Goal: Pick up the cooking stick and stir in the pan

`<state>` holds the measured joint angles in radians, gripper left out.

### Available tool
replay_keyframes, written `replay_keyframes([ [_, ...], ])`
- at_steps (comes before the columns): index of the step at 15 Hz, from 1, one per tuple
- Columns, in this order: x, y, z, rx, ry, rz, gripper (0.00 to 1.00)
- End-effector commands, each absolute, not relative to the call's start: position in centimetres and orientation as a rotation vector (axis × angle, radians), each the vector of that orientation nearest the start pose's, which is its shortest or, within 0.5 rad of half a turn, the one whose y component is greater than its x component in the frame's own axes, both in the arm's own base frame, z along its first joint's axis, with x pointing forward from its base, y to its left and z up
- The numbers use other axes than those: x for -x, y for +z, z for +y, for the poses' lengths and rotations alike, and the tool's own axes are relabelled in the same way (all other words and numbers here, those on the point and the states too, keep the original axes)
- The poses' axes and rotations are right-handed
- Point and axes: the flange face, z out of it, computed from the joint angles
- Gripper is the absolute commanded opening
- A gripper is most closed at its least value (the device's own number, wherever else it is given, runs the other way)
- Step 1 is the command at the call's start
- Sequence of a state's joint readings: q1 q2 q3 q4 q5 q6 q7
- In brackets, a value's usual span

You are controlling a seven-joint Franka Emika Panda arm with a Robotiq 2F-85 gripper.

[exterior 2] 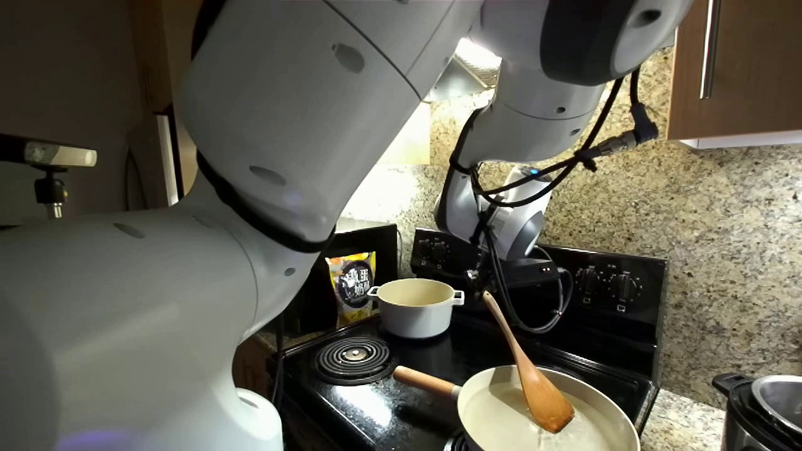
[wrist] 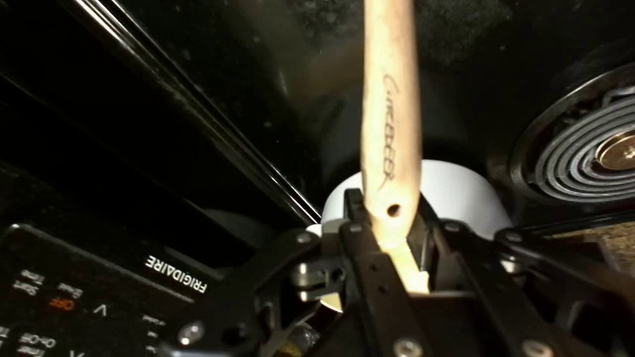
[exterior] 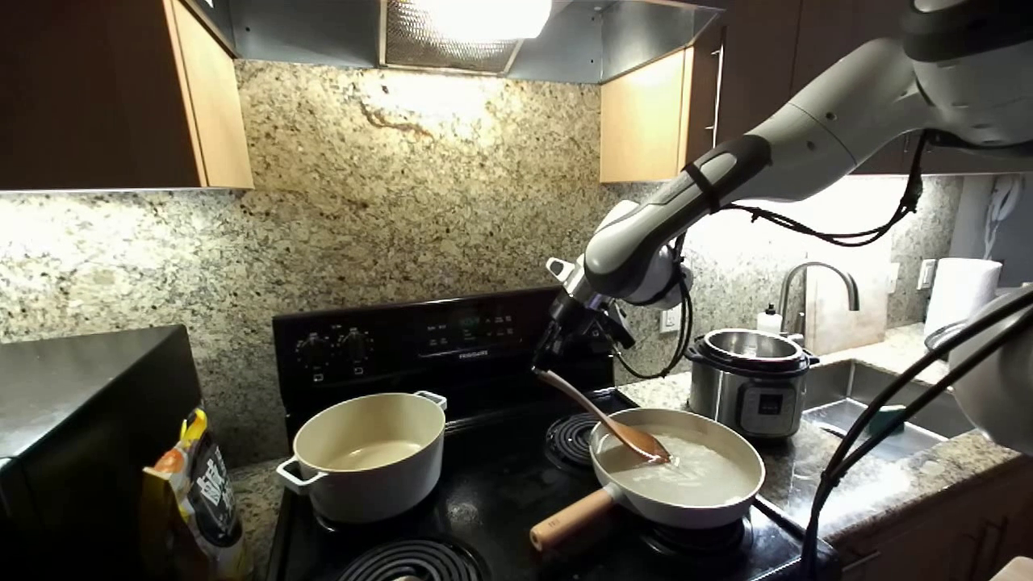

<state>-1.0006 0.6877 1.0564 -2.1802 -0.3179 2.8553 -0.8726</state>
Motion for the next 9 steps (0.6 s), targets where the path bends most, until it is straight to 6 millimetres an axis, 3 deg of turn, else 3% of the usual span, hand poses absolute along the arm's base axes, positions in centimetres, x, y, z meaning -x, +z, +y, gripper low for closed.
replay_keyframes([
  [1, -59.7, 26.5, 5.8, 2.378, -0.732, -1.472, 0.10],
  [5, -59.0, 24.9, 8.8, 2.346, -0.688, -1.479, 0.10],
  [9, -56.8, 23.0, 9.6, 2.374, -0.676, -1.419, 0.10],
])
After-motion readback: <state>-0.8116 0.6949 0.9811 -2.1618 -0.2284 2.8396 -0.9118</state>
